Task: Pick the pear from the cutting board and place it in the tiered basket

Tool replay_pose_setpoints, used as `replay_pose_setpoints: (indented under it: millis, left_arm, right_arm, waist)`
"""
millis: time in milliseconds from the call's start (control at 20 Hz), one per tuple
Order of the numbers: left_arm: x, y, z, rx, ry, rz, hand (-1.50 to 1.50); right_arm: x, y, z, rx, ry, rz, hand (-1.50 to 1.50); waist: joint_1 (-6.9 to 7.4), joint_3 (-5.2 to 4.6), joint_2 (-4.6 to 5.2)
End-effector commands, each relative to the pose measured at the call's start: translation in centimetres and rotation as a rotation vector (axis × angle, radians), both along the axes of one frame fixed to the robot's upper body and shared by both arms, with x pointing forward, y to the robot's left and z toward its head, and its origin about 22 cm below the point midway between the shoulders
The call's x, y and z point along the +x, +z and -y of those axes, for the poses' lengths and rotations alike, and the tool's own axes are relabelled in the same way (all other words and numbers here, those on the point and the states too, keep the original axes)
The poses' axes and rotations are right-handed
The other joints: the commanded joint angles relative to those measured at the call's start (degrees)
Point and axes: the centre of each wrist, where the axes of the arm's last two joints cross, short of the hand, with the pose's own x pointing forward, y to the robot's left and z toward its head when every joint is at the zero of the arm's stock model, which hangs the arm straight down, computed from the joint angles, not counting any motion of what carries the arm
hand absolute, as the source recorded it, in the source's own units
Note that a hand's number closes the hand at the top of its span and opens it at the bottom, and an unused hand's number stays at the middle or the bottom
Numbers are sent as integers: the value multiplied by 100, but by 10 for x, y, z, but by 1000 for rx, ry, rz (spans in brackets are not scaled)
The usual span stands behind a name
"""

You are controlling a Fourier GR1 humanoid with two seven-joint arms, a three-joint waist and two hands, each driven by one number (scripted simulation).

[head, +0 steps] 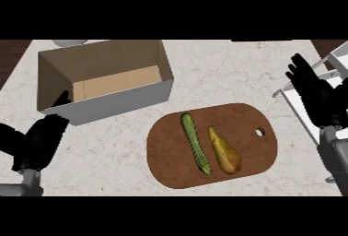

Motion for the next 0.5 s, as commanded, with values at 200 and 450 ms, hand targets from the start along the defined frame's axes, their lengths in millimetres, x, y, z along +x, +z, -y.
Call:
replay_pose_setpoints:
  millis: [200, 450]
  left_arm:
    - [14, 19, -11, 326, 112, 164, 0]
    - [7, 11, -21, 331, 143, 107, 0]
  right_arm:
    - [-34, -11, -74, 113, 158, 224, 150]
    - [-60, -56, -14, -174, -413, 100, -150]
  waist:
    - [-90, -109, -32]
    - [-365, -138, -54]
